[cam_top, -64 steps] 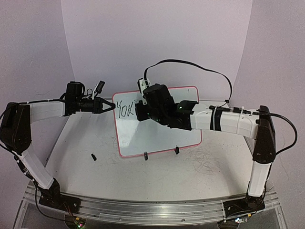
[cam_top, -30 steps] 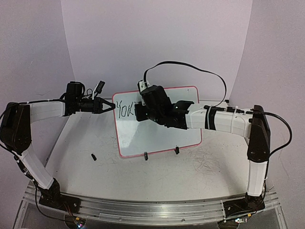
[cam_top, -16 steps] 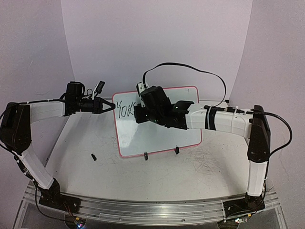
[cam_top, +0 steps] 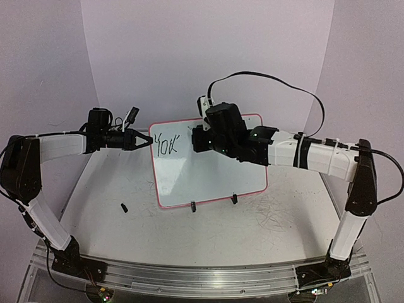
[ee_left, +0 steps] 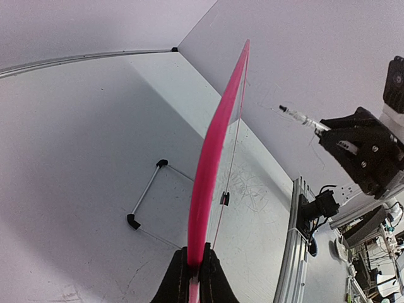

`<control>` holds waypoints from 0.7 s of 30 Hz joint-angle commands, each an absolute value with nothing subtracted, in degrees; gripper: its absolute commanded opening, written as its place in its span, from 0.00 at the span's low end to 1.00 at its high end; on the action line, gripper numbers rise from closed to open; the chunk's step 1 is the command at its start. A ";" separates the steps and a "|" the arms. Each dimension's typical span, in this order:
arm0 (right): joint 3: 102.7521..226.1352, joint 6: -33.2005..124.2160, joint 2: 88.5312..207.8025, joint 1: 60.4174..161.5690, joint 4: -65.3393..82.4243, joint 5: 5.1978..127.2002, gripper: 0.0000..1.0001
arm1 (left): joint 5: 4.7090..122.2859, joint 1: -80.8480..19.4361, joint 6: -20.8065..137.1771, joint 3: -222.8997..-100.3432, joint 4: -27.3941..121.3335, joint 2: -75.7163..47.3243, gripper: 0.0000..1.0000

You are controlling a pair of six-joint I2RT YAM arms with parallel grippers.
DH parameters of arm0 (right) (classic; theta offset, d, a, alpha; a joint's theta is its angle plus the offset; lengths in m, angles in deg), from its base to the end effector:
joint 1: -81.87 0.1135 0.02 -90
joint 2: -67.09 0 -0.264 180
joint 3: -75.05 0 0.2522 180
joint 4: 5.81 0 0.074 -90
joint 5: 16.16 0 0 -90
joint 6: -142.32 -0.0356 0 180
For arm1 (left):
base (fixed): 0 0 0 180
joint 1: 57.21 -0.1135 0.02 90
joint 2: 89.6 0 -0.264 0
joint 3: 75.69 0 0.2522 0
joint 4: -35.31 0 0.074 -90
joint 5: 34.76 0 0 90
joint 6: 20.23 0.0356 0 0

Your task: Write a sentence on the whiteboard

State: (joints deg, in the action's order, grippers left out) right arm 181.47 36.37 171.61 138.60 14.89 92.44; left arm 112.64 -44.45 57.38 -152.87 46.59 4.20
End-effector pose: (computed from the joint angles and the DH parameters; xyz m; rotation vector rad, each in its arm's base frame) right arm 0.2510 0.3619 0.3427 -0.4548 1.8653 0.5575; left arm 0.3460 -0.1091 0.2612 0.6473 1.9426 -1.2940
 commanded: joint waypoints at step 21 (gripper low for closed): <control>185.56 39.43 179.01 139.39 12.08 91.31 0.00 | 114.00 -43.78 57.27 -154.57 46.89 2.58 0.00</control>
State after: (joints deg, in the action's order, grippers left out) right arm 182.37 38.80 178.58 139.23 13.53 90.46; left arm 112.62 -44.45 57.36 -152.87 46.61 4.20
